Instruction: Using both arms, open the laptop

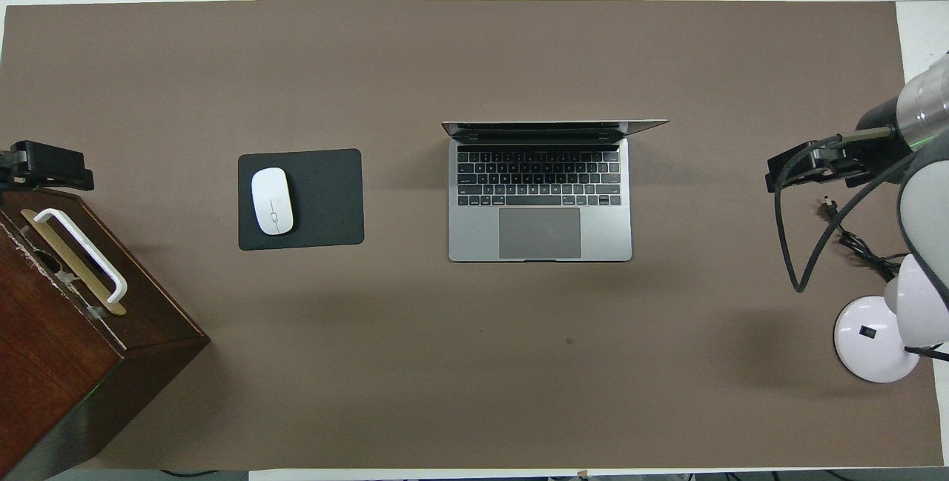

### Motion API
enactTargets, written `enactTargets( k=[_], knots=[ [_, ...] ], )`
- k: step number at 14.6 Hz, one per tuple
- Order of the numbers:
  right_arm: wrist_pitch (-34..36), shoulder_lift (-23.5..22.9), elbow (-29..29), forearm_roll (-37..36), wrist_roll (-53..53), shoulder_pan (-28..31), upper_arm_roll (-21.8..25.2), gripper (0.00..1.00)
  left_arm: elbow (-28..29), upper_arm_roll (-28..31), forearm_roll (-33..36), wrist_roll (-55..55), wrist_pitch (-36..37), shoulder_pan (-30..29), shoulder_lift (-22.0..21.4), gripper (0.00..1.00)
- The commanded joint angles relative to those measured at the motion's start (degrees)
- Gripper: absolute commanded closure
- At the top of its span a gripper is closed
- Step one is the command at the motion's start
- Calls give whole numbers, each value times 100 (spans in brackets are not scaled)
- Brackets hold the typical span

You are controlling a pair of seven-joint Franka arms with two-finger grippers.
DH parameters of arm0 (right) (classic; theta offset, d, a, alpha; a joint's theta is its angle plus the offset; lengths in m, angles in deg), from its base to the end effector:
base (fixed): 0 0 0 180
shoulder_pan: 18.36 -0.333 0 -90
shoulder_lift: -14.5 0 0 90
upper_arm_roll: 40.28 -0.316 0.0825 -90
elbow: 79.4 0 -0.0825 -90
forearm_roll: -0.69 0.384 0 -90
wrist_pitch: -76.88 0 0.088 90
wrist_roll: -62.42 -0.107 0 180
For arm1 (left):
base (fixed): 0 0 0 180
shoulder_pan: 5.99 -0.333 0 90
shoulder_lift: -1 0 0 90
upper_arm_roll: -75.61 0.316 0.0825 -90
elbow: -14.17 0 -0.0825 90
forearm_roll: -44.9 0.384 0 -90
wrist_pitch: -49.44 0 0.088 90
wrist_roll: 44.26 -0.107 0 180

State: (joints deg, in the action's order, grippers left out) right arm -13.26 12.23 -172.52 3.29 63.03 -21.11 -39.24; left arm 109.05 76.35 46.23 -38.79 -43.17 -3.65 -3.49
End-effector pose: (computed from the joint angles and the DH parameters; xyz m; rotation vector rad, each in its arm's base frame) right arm 0.5625 0.0218 0.5771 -3.0940 -0.0592 0.1425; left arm 0.5340 -0.0122 0.6309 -3.1195 -0.1044 -0.0625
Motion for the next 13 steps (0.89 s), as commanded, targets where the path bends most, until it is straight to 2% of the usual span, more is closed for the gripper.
enactTargets(
  k=[1,13],
  knots=[
    [-13,59,-30,135,-105,12,-59,0,39,-30,-27,-352,-186,-50,9,0],
    [-40,59,-39,135,-87,64,-77,0,128,-56,-53,-521,-371,-85,-9,0]
  ],
)
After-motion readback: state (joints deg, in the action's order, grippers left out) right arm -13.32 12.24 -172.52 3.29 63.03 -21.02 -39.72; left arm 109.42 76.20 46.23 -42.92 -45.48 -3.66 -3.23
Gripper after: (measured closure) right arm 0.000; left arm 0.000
